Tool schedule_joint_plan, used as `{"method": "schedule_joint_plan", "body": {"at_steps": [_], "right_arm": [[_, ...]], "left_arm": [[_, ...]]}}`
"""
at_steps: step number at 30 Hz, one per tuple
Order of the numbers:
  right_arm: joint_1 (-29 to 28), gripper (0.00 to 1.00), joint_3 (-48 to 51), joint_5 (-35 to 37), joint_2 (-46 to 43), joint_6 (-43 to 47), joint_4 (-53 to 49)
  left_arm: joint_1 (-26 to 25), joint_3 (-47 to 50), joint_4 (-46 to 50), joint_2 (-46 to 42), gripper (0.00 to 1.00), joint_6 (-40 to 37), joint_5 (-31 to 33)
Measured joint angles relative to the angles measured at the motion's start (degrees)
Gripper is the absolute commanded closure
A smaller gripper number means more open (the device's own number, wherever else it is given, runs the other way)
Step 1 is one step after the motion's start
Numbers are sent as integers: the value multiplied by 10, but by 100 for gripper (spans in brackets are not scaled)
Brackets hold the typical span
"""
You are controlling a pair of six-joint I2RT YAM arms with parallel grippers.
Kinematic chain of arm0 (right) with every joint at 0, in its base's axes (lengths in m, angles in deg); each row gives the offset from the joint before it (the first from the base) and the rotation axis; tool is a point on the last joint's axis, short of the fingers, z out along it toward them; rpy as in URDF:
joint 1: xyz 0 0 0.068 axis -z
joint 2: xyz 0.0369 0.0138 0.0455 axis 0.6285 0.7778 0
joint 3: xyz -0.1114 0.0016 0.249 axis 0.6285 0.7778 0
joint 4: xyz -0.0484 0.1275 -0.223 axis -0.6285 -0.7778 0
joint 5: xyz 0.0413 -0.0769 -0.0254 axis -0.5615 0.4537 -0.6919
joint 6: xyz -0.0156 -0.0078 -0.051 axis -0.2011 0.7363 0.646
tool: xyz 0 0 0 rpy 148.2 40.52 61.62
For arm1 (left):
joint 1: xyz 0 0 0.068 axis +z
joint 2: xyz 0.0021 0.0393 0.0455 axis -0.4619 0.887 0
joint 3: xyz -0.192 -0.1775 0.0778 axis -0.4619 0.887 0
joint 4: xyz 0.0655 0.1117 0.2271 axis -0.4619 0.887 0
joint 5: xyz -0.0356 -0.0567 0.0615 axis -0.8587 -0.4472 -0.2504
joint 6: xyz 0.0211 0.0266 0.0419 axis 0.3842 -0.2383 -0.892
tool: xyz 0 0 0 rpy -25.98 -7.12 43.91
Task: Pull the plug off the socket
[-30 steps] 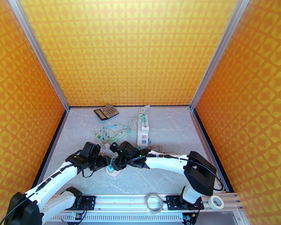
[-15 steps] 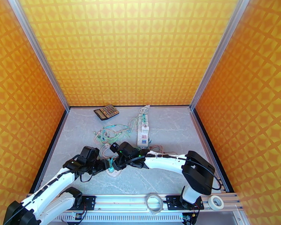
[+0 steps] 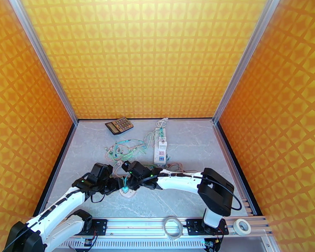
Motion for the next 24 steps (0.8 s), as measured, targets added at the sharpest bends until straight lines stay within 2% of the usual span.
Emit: {"method": "schedule_joint_plan", "body": {"at_steps": [6, 11, 20, 24], "right_arm": [[-18, 82, -9, 42, 2, 8, -18], [-17, 84, -7, 45, 2, 9, -16], [28, 84, 12, -38, -10, -3, 6], [30, 84, 11, -47, -10, -2, 5]], "left_arm": [[0, 3, -2, 0, 49, 0, -5], [2, 8, -10, -2, 49, 0, -10], [3, 23, -46, -2, 50, 0, -19], [3, 25, -54, 0, 50, 0, -23]]}}
